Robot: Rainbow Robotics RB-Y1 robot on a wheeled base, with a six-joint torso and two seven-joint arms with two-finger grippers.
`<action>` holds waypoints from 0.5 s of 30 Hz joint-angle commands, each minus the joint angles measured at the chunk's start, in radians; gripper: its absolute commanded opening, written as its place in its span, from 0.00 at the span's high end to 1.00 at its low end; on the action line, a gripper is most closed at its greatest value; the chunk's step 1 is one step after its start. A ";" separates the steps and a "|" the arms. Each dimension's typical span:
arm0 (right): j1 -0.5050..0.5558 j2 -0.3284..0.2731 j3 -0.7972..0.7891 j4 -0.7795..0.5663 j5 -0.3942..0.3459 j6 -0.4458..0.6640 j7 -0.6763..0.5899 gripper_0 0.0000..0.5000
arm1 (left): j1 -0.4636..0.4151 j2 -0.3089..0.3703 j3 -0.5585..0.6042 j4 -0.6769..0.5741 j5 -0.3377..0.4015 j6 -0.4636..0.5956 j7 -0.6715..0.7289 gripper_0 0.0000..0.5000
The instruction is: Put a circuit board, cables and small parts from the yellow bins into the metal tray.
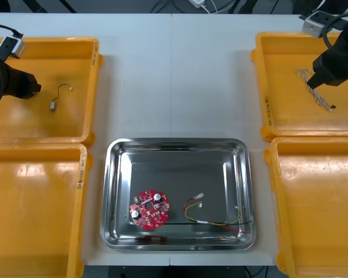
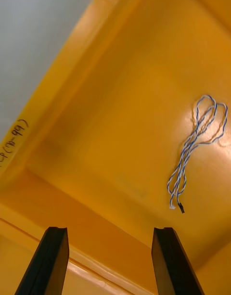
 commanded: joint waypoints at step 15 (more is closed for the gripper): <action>-0.151 -0.060 -0.089 0.306 0.137 -0.153 -0.023 0.00 | 0.040 0.005 -0.007 -0.009 0.020 -0.041 -0.100 0.00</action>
